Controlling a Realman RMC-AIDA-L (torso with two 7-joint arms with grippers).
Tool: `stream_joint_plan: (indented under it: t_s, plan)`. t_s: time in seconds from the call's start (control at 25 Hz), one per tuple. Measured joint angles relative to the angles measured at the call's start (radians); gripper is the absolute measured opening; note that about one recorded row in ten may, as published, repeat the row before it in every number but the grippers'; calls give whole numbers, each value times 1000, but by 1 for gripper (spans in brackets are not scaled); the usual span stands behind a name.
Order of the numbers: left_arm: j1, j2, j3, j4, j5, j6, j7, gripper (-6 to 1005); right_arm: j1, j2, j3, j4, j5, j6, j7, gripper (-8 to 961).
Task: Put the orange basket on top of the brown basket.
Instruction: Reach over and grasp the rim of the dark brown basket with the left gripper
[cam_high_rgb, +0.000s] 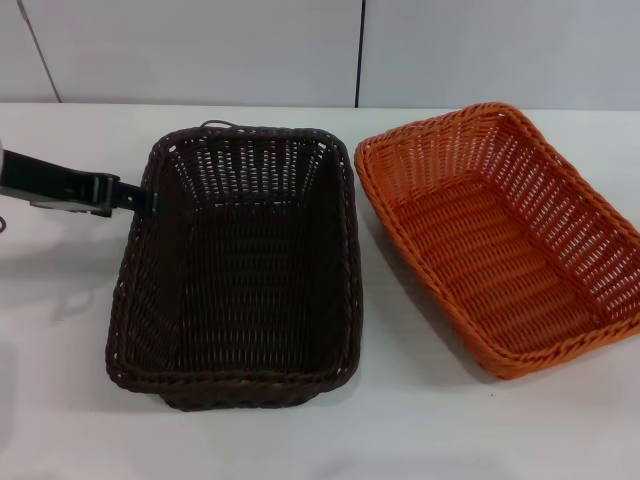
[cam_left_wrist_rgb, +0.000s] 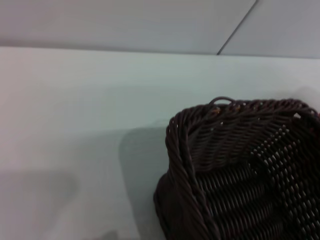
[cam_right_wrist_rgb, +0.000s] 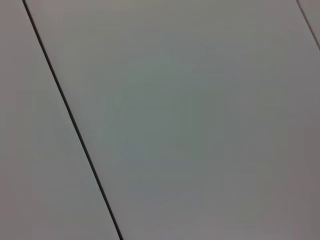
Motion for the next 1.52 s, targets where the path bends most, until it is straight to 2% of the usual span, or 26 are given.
stream_joint_plan:
  t_s: [0.04, 0.2, 0.32, 0.4, 0.52, 0.6, 0.68, 0.84, 1.24, 1.4, 1.52]
  plan:
    - [0, -16, 0, -13, 28, -9, -8, 822, 0, 0, 0, 0, 0, 0, 0, 715]
    - [0, -25, 6, -14, 37, -13, -8, 820, 0, -1, 0, 0, 1, 0, 0, 713]
    - [-5, -49, 8, -9, 95, -7, -4, 820, 0, -1, 0, 1, 1, 0, -1, 712]
    - [-7, -54, 8, -6, 107, -4, -3, 819, 0, -1, 0, 2, 1, 0, -1, 712]
    - [-16, -85, 10, 4, 184, 11, 2, 818, -1, -1, 0, 1, 1, 10, -1, 711]
    - [-16, -85, 10, 4, 184, 11, 2, 818, -1, -1, 0, 0, 1, 14, -1, 710]
    - [-22, -98, 13, -3, 218, 11, 2, 817, 0, -1, 0, 0, 1, 15, -1, 710]
    - [-22, -100, 20, -11, 228, 12, 2, 816, 1, -1, 0, 1, 1, 21, -1, 708]
    - [-14, -102, 21, -43, 229, 11, 15, 610, -6, -1, 0, 4, 1, 25, -1, 705]
    - [-13, -102, 21, -62, 231, 9, 21, 367, -7, -1, 0, 3, 1, 28, -1, 704]
    - [-13, -98, 21, -69, 231, 5, 22, 314, -7, -1, 0, 2, 1, 30, -1, 703]
